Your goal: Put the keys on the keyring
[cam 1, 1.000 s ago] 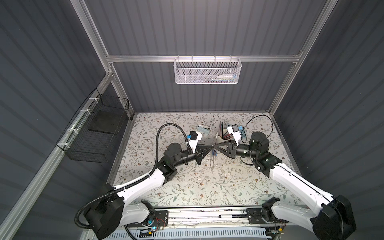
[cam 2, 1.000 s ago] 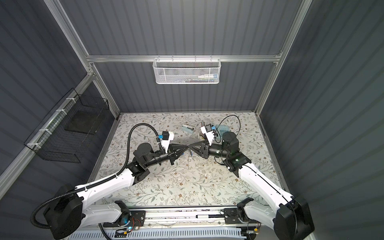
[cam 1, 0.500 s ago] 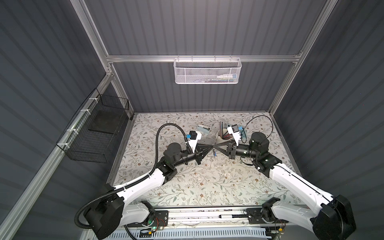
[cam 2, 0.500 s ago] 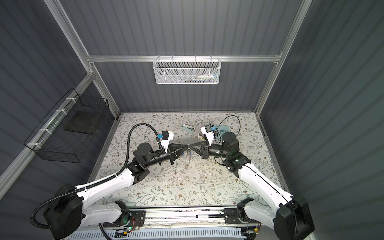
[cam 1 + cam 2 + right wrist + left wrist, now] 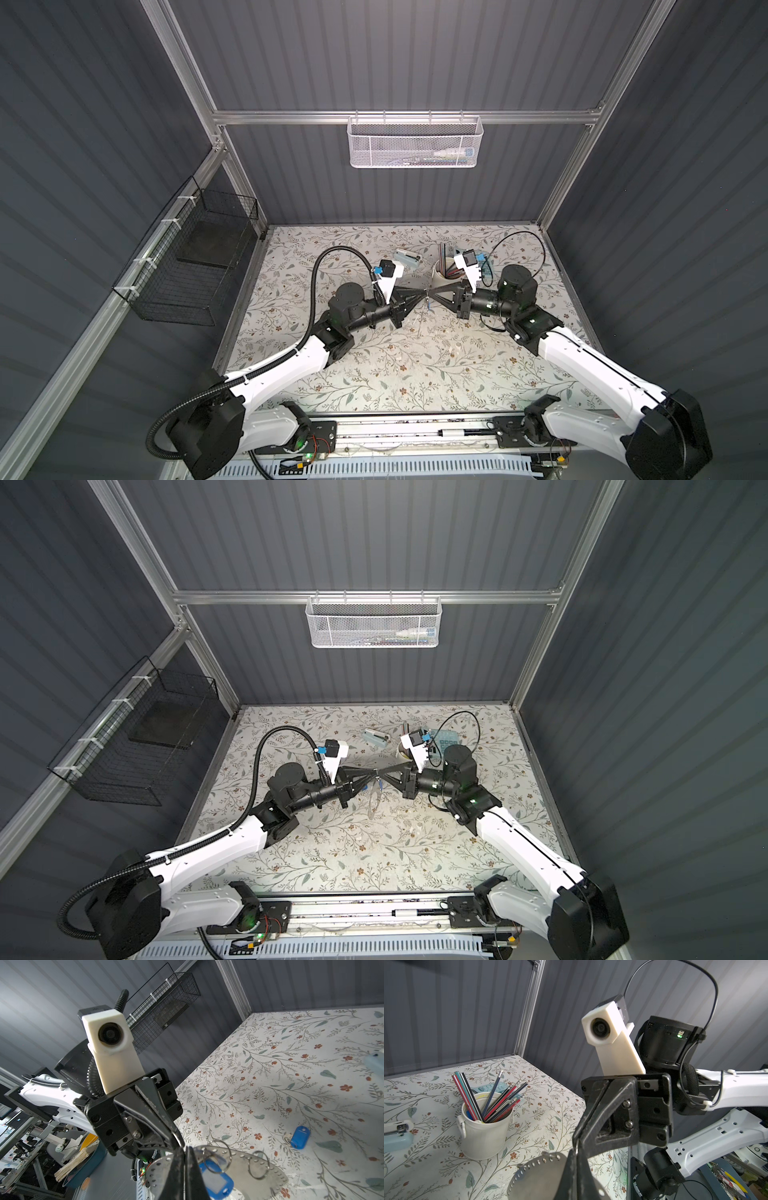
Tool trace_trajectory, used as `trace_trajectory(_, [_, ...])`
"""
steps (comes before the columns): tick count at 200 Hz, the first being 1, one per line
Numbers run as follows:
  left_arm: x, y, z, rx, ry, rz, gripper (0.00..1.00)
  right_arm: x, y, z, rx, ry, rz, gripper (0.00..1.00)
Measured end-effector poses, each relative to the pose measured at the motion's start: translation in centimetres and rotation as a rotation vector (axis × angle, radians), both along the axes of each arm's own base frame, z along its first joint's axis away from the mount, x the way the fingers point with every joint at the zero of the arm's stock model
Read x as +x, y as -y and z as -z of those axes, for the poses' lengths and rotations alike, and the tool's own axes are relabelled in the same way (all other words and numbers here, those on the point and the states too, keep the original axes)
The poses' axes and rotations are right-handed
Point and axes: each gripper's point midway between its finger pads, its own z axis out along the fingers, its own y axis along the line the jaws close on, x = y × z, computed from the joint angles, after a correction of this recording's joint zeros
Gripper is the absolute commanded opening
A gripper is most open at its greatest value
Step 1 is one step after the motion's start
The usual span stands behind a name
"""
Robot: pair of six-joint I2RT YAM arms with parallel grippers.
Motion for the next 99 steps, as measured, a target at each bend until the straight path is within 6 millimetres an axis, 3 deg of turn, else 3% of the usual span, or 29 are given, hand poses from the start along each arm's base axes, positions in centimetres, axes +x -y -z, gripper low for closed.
trace_trajectory(99, [0.33, -0.68, 0.28, 0.12, -0.023, 0.025, 0.15, 0.05, 0.07, 0.45, -0.051, 0.109, -0.009, 0.0])
